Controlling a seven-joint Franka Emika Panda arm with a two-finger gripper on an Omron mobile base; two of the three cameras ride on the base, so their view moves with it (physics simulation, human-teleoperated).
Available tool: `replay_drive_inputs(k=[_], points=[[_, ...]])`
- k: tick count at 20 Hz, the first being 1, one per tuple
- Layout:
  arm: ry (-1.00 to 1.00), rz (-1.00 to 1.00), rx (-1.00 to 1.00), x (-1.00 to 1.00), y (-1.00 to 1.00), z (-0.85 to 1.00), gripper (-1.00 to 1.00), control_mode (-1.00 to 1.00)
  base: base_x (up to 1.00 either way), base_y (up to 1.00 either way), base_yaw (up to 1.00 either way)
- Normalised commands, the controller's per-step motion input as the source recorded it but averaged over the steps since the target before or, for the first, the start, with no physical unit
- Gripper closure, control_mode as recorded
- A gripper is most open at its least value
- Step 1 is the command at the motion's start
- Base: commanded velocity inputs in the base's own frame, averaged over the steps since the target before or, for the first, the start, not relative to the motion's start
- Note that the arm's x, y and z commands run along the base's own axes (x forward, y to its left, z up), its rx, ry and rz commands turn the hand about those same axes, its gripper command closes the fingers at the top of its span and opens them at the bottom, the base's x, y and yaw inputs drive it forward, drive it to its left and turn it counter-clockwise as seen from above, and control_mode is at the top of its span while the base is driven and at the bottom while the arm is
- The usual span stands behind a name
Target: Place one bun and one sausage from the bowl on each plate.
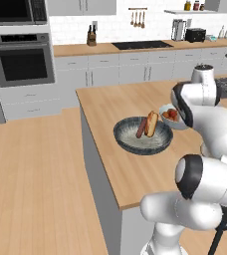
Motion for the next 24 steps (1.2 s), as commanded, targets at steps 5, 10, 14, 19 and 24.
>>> replay_drive_inputs(k=[5, 10, 14, 19, 24], points=[[-0.1, -0.34, 0.11, 0.25, 0.74, -0.13, -1.0, -1.0, 0.0, 0.0, 0.0], [-0.23, -0.37, 0.29, 0.71, 0.56, -0.13, -1.0, -1.0, 0.0, 0.0, 0.0], [-0.18, -0.05, 0.13, 1.0, 0.19, 0.0, -1.0, -1.0, 0.0, 0.0, 0.0], [0.0, -0.01, 0.0, 0.98, 0.01, -0.2, -1.0, -1.0, 0.0, 0.0, 0.0], [0.15, 0.02, -0.03, 0.72, 0.08, -0.34, -1.0, -1.0, 0.0, 0.0, 0.0]])
